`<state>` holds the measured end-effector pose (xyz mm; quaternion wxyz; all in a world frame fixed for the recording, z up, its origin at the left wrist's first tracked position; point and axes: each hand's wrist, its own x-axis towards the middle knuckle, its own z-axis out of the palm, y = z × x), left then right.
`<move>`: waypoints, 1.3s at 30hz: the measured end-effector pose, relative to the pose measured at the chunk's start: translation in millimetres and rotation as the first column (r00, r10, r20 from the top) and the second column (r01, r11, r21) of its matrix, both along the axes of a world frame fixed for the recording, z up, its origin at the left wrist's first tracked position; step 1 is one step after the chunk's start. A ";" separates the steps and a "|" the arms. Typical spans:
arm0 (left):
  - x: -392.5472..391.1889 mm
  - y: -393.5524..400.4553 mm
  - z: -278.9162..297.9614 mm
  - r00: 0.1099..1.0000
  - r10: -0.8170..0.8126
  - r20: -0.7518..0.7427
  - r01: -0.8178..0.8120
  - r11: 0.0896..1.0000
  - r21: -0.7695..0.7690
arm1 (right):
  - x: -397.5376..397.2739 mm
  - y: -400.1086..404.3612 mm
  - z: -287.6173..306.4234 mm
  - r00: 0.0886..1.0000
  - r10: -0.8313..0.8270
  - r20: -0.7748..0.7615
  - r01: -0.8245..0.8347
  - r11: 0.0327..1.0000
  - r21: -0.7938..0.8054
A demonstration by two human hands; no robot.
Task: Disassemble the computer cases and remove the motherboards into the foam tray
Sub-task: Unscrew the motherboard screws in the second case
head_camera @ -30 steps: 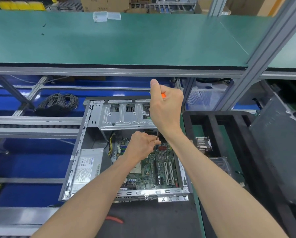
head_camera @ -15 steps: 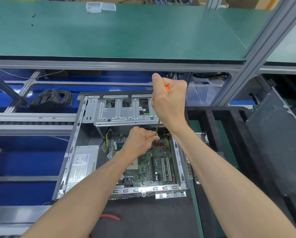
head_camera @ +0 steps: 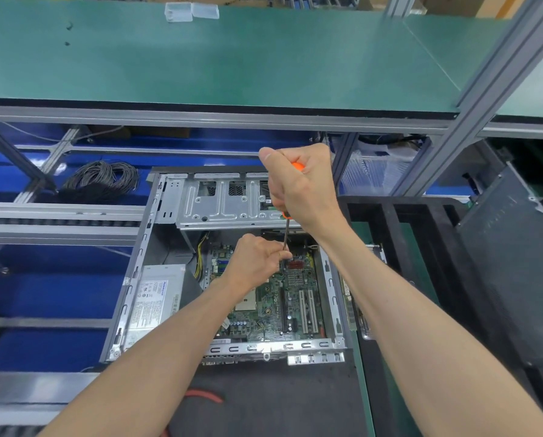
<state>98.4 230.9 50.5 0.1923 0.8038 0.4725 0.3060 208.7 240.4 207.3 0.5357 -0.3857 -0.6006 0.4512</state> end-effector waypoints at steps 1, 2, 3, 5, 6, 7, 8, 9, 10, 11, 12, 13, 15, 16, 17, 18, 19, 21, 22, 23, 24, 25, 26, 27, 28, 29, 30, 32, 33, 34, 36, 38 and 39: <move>0.1 0.4 -0.8 1.000 0.002 0.004 -0.002 1.000 -0.003 | 3.1 0.8 1.0 0.999 0.047 -0.014 -0.047 0.999 -0.007; 0.3 1.0 -1.7 1.000 0.000 0.008 0.000 1.000 -0.004 | 6.0 1.5 1.8 0.996 0.083 -0.027 -0.083 0.997 -0.009; 0.7 1.3 -3.1 1.000 -0.003 0.012 0.003 1.000 -0.006 | 7.8 1.5 1.9 0.994 0.099 -0.038 -0.099 0.995 -0.007; 2.8 1.9 -5.4 1.000 0.001 0.016 -0.001 1.000 -0.018 | 8.5 0.2 -0.3 0.998 0.041 -0.056 -0.042 0.999 0.000; 3.7 2.3 -6.4 1.000 0.008 0.015 -0.008 1.000 -0.030 | 8.4 -0.3 -2.3 0.998 -0.029 -0.058 0.029 1.000 0.002; 4.5 2.5 -7.4 1.000 0.015 0.019 -0.015 0.999 -0.042 | 8.5 -0.3 -3.9 0.994 -0.103 -0.048 0.103 0.995 -0.004; 5.1 2.2 -7.8 0.999 0.021 0.025 -0.020 0.999 -0.047 | 8.8 0.5 -4.3 0.987 -0.162 -0.020 0.162 0.987 -0.013; 6.4 2.8 -7.1 0.999 0.025 0.028 -0.024 0.999 -0.048 | 9.9 2.0 -3.7 0.978 -0.208 0.021 0.208 0.978 -0.021; 7.0 3.1 -6.5 0.999 0.032 0.027 -0.031 0.998 -0.047 | 10.3 3.2 -3.8 0.968 -0.246 0.057 0.248 0.968 -0.034; 7.9 4.6 -5.3 0.999 0.038 0.024 -0.037 0.998 -0.043 | 10.1 4.6 -4.1 0.954 -0.292 0.072 0.296 0.954 -0.055; 8.7 5.5 -4.4 0.999 0.039 0.019 -0.038 0.998 -0.041 | 9.2 5.1 -5.5 0.936 -0.347 0.061 0.352 0.932 -0.085; 9.4 5.5 -3.6 0.999 0.038 0.013 -0.037 0.999 -0.040 | 7.9 4.7 -7.1 0.914 -0.405 0.028 0.406 0.907 -0.116; 9.4 5.4 -2.8 0.999 0.039 0.004 -0.039 0.999 -0.034 | 6.8 3.9 -10.0 0.891 -0.446 -0.078 0.432 0.889 -0.154; 8.5 5.4 -3.2 0.999 0.041 0.006 -0.041 0.998 -0.043 | 7.8 4.0 -12.0 0.904 -0.404 -0.139 0.383 0.911 -0.152; 7.1 5.8 -3.4 0.999 0.042 0.012 -0.041 0.997 -0.058 | 9.4 4.4 -13.1 0.925 -0.334 -0.182 0.312 0.940 -0.136; 5.6 6.6 -3.5 0.999 0.036 0.014 -0.035 0.997 -0.074 | 11.4 5.2 -13.2 0.944 -0.274 -0.186 0.256 0.960 -0.115; 4.5 7.9 -3.3 0.999 0.031 0.010 -0.030 0.995 -0.092 | 13.2 6.5 -12.9 0.957 -0.239 -0.162 0.227 0.970 -0.090; 3.0 10.4 -2.2 1.000 0.023 0.009 -0.021 0.992 -0.124 | 16.0 9.7 -12.0 0.969 -0.231 -0.092 0.229 0.973 -0.032; 2.8 10.9 -1.4 1.000 0.017 0.015 -0.015 0.992 -0.126 | 17.6 9.9 -10.7 0.969 -0.243 -0.049 0.243 0.970 -0.005; 2.5 11.0 -0.5 1.000 0.020 0.022 -0.017 0.992 -0.122 | 19.5 10.5 -9.4 0.967 -0.254 0.006 0.253 0.967 0.029; 2.2 10.9 0.3 0.999 0.027 0.028 -0.024 0.993 -0.120 | 21.4 11.0 -7.9 0.961 -0.268 0.072 0.263 0.962 0.073; 1.4 10.6 0.3 0.999 0.035 0.031 -0.031 0.993 -0.117 | 23.3 11.6 -7.1 0.950 -0.285 0.131 0.270 0.956 0.115; 0.8 10.4 0.3 0.999 0.039 0.031 -0.035 0.993 -0.112 | 25.1 11.3 -5.8 0.936 -0.304 0.179 0.277 0.947 0.161; 0.3 10.2 -0.1 0.999 0.042 0.029 -0.039 0.994 -0.102 | 26.5 10.5 -4.5 0.925 -0.318 0.209 0.277 0.939 0.202; 0.1 9.7 -0.6 0.999 0.047 0.028 -0.044 0.995 -0.093 | 27.6 10.1 -4.0 0.918 -0.332 0.219 0.280 0.931 0.235; 0.2 9.2 -1.0 0.998 0.051 0.026 -0.049 0.995 -0.088 | 29.1 10.0 -4.4 0.921 -0.329 0.208 0.276 0.929 0.246; 0.6 8.9 -1.1 0.998 0.056 0.021 -0.054 0.995 -0.084 | 30.3 9.8 -4.1 0.927 -0.319 0.197 0.268 0.931 0.247; 0.4 8.8 -1.8 0.998 0.070 0.000 -0.070 0.995 -0.070 | 31.2 8.2 -3.4 0.936 -0.284 0.210 0.231 0.941 0.247; 0.0 8.5 -1.8 0.997 0.079 -0.008 -0.080 0.995 -0.066 | 31.7 8.0 -3.8 0.937 -0.264 0.230 0.207 0.947 0.246; -0.2 7.8 -1.3 0.996 0.085 -0.009 -0.086 0.994 -0.071 | 31.9 7.3 -3.8 0.937 -0.241 0.254 0.180 0.954 0.241; -0.1 7.1 0.8 0.996 0.085 0.008 -0.083 0.989 -0.119 | 32.1 6.2 -1.7 0.943 -0.168 0.287 0.107 0.971 0.214; 0.5 6.4 4.4 0.992 0.105 0.066 -0.087 0.971 -0.223 | 33.4 5.1 1.5 0.943 -0.108 0.314 0.038 0.975 0.220; 1.1 6.2 6.9 0.985 0.124 0.116 -0.088 0.957 -0.275 | 34.0 4.4 3.1 0.940 -0.097 0.326 0.017 0.971 0.240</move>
